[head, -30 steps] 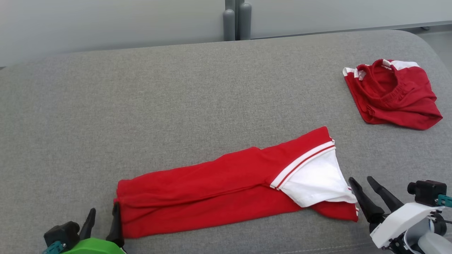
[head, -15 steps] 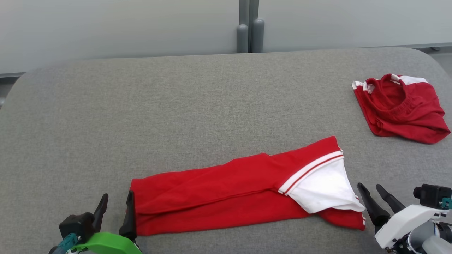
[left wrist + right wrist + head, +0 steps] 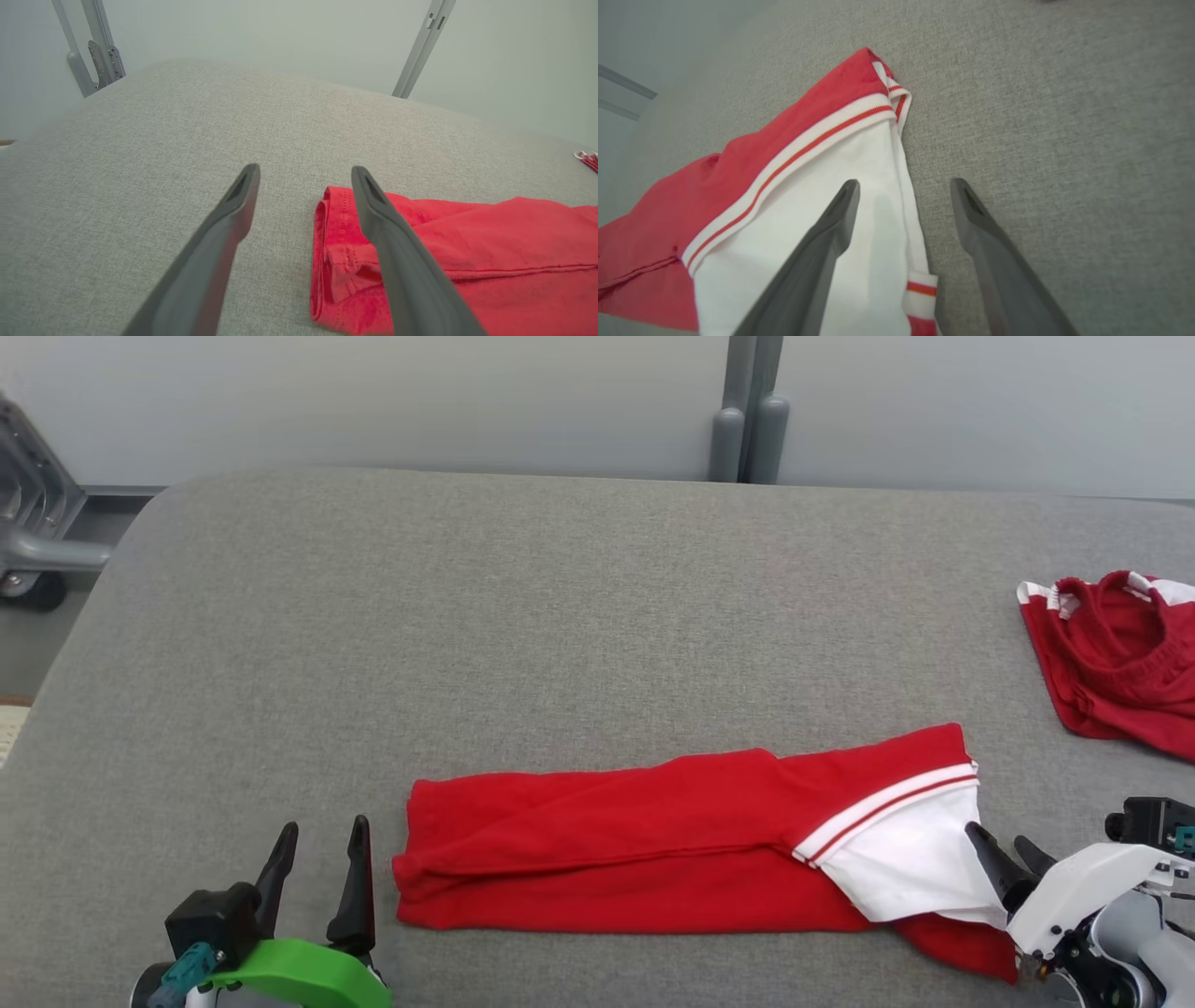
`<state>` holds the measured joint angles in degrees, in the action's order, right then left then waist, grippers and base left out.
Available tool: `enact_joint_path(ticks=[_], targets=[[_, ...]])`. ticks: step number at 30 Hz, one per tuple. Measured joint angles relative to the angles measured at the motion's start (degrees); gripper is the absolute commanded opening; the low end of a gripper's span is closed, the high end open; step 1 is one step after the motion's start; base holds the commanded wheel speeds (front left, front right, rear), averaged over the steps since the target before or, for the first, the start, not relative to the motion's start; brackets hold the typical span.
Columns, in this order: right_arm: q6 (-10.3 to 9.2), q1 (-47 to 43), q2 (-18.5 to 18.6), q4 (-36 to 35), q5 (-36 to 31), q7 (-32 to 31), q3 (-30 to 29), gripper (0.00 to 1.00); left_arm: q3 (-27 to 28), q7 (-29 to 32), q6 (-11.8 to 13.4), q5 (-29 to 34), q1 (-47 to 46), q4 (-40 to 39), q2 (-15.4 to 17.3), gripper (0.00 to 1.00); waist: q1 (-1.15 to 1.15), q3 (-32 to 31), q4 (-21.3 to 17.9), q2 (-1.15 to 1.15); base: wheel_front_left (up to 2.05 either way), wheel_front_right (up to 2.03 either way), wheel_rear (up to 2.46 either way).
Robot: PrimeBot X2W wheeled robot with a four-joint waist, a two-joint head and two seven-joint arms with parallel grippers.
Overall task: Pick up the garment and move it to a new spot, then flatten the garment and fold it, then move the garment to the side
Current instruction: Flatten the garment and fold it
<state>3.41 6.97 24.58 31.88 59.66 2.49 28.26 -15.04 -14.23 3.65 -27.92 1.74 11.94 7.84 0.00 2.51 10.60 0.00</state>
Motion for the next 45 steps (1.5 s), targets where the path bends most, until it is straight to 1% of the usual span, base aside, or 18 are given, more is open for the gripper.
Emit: enact_joint_path(ticks=[1, 4, 7, 11, 12, 13, 14, 15, 17, 18, 21, 29, 45], targets=[[-0.07, 0.26, 0.2, 1.07, 0.14, -1.3, -0.04, 1.0, 0.0, 0.0, 0.46, 0.01, 0.01, -0.26, -0.09, 1.0, 0.0, 0.17, 0.88, 0.0, 0.0, 0.0, 0.0], [-0.08, 1.24, 0.24, 2.13, 0.92, -3.35, -0.01, 1.0, 0.09, -0.01, 0.49, 0.01, 0.02, -0.79, -0.19, 1.0, 0.0, 0.47, 2.09, 0.0, 0.0, 0.0, 0.0], [-0.86, 2.4, 0.34, 3.19, 0.9, -5.17, 0.46, 1.0, 0.2, -0.01, 0.49, 0.01, 0.03, -1.22, -0.2, 1.0, 0.0, 0.78, 3.08, 0.0, 0.0, 0.0, 0.0], [-0.74, 4.14, 0.41, 3.89, 0.83, -7.31, 1.6, 1.0, 0.9, -0.01, 0.99, 0.0, 0.07, -1.55, -0.2, 1.0, 0.0, 1.07, 3.72, 0.0, 0.0, 0.0, 0.0], [-0.49, 4.44, 0.4, 3.97, 0.82, -7.67, 1.82, 0.94, 1.0, -0.01, 0.99, 0.0, 0.07, -1.66, -0.2, 1.0, 0.0, 1.1, 3.77, 0.0, 0.0, 0.0, 0.0], [-0.41, 4.63, 0.38, 3.98, 0.8, -7.98, 2.04, 0.77, 1.1, -0.01, 0.99, 0.0, 0.07, -1.74, -0.21, 1.0, 0.0, 1.11, 3.79, 0.0, 0.0, 0.0, 0.0], [-0.33, 4.76, 0.37, 4.0, 0.74, -8.18, 2.27, 0.56, 1.2, -0.01, 1.0, 0.0, 0.08, -1.85, -0.21, 1.0, 0.0, 1.13, 3.81, 0.0, 0.0, 0.0, 0.0], [0.12, 4.92, 0.33, 4.01, 0.66, -8.26, 2.42, 0.38, 1.3, -0.01, 1.0, 0.0, 0.09, -1.96, -0.21, 1.0, 0.0, 1.14, 3.8, 0.0, 0.0, 0.0, 0.0], [0.62, 5.42, 0.14, 4.01, 0.62, -8.81, 2.97, 0.06, 1.41, -0.01, 1.0, 0.01, 0.1, -2.24, -0.21, 1.0, 0.0, 1.15, 3.78, 0.0, 0.0, 0.0, 0.0], [0.77, 5.63, -0.07, 3.99, 0.54, -9.15, 3.15, 0.0, 1.44, -0.01, 1.0, 0.01, 0.11, -2.37, -0.21, 1.0, 0.0, 1.14, 3.75, 0.0, 0.0, 0.0, 0.0], [1.16, 5.78, -0.71, 3.99, 0.54, -9.17, 3.24, 0.0, 1.63, -0.01, 1.16, 0.01, 0.14, -2.79, -0.21, 1.0, 0.0, 1.09, 3.56, 0.0, 0.0, 0.0, 0.0], [1.97, 8.05, -0.2, 4.05, 1.37, -9.11, 1.35, 0.0, 2.74, -0.02, 1.43, 0.0, 1.12, -3.47, -0.16, 1.0, 0.0, 0.89, 2.13, 0.0, 0.0, 0.0, 0.0], [1.97, 11.45, 9.11, 5.88, 1.55, -9.1, -3.37, 0.0, 3.2, -0.02, 1.75, 0.01, 1.9, -5.21, -0.22, 1.0, 0.0, 0.88, -1.3, 0.0, 0.0, 0.0, 0.0]])
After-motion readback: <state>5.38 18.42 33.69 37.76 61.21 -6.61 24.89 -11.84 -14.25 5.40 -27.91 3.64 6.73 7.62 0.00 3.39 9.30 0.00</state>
